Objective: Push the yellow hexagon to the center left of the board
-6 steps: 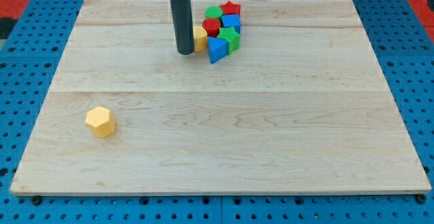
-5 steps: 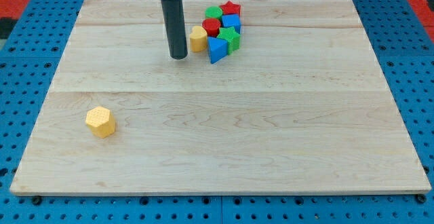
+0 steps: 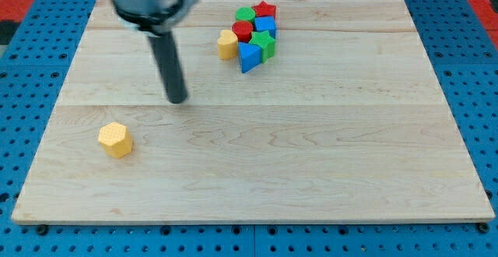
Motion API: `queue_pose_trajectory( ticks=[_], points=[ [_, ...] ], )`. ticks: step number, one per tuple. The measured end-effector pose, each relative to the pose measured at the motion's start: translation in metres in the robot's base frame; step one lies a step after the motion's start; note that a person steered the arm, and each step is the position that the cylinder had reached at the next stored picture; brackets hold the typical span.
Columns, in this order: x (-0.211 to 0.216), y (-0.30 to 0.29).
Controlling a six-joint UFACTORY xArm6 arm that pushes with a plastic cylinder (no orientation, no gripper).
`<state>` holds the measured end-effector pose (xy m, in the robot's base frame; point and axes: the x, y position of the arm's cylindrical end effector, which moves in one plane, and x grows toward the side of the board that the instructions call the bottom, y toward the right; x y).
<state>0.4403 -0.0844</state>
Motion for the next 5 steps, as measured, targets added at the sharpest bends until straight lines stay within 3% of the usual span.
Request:
queue_pose_trajectory(
  ticks=[1,2,3,5],
  points=[
    [0.049,0.025],
    [0.090,-0.034],
    [0.097,-0.102],
    [0.053,-0.123]
  ],
)
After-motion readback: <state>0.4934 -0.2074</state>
